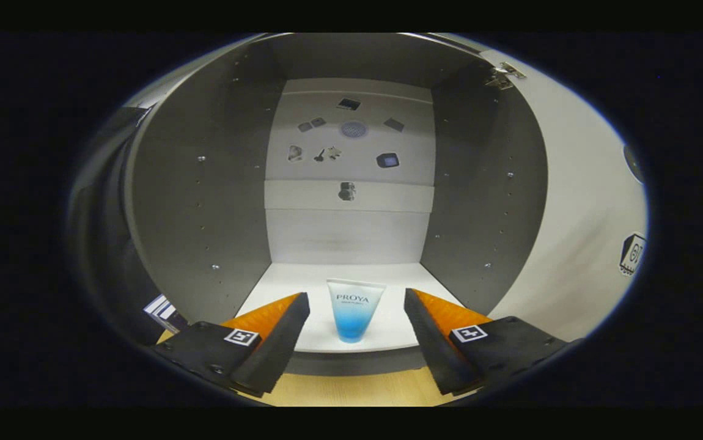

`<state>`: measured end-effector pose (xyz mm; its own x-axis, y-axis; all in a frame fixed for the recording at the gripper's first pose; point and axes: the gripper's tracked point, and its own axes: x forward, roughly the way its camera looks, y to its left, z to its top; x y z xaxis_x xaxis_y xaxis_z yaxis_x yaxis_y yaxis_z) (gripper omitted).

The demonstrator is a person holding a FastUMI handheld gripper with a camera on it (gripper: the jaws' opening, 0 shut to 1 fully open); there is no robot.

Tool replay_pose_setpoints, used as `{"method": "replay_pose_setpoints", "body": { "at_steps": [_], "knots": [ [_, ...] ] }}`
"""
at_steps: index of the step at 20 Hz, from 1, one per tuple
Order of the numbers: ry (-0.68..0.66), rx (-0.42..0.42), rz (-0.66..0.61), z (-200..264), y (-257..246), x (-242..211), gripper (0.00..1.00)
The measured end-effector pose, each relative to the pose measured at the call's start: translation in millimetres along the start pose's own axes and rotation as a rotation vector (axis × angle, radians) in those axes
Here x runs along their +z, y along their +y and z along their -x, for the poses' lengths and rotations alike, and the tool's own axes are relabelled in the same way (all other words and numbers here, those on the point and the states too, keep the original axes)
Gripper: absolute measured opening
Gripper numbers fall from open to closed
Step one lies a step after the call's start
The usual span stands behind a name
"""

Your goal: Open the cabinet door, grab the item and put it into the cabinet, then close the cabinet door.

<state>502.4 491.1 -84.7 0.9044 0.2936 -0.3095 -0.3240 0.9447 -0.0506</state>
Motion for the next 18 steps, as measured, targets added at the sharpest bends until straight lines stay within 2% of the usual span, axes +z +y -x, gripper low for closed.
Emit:
{"method": "replay_pose_setpoints", "body": {
  "at_steps": [5, 8, 14, 18],
  "knots": [
    [-0.052, 0.036, -0.001, 72.8, 9.0, -1.6, 0.98],
    [-0.119, 0.030, 0.003, 129.4, 6.2, 4.4, 0.98],
    [-0.180, -0.044, -0.009, 237.6, -23.4, -23.4, 0.98],
    [-0.169, -0.076, -0.046, 299.9, -48.3, -50.9, 0.98]
  ]
}}
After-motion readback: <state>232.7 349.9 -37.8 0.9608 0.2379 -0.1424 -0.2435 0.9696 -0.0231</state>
